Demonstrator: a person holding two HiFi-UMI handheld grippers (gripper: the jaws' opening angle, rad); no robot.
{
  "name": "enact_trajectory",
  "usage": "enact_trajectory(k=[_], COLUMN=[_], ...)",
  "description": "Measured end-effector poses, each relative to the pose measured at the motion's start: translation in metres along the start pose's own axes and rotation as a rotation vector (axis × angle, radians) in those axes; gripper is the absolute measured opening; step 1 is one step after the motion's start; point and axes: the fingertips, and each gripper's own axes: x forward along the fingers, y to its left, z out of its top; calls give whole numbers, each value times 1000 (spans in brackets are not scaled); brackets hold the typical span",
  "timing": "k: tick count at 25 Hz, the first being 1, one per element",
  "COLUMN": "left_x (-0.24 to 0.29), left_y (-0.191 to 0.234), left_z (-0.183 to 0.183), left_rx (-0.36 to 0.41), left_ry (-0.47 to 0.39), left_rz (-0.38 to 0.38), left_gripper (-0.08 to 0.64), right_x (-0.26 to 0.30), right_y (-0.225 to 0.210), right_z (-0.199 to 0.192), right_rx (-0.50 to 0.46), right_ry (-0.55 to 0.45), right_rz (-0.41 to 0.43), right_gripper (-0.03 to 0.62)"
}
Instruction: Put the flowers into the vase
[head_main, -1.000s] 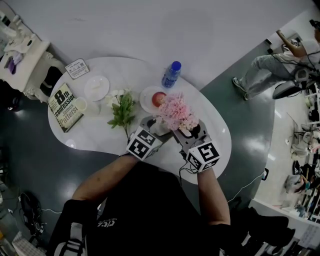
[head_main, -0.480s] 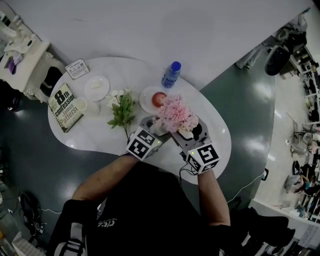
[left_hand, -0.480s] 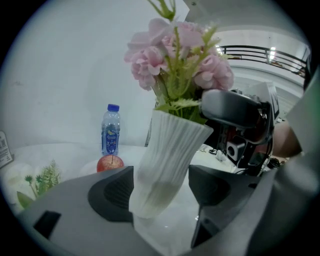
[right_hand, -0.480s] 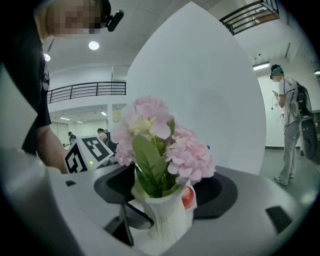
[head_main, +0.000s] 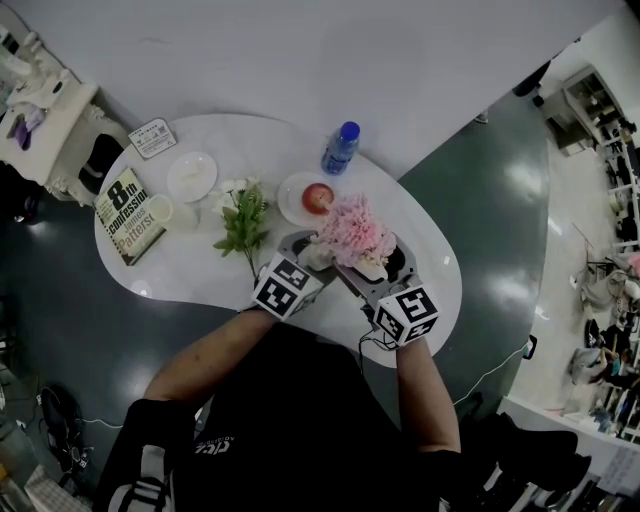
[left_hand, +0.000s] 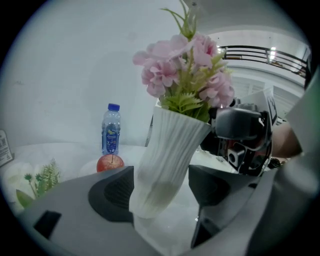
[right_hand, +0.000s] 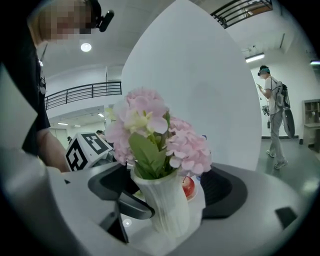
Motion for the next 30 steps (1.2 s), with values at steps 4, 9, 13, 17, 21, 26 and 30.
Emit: enact_trajectory(k=[4,9,13,17,21,26,30], left_x=[0,-3,-7,-13,-21,-37,-50], left_y=[-1,-2,-1,1,-2,0,2], left_z=[0,-1,-1,-1,-2,-5,-3], left_rx=[6,17,25,22,15,5,10], left_ry=[1,3,3,-2,-19,-27,-47], left_rz=[-1,2,5,11,6,-10,-31], left_gripper=[345,344,345,344,342,271,214], right_x=[-1,-4,-10,-19,-31,-44,-49], right_y=[-1,-1,1,-1,-11,-20,-11], right_z=[-4,-5,-2,0,1,3,4], right_rx=[21,29,30,25,48,98,77], right_ry=[1,-1,-7,-15,-32,-53,-47], right_rz=[2,8,15,4,-50,-107,-140], right_gripper=[434,437,437,437,436,434,397])
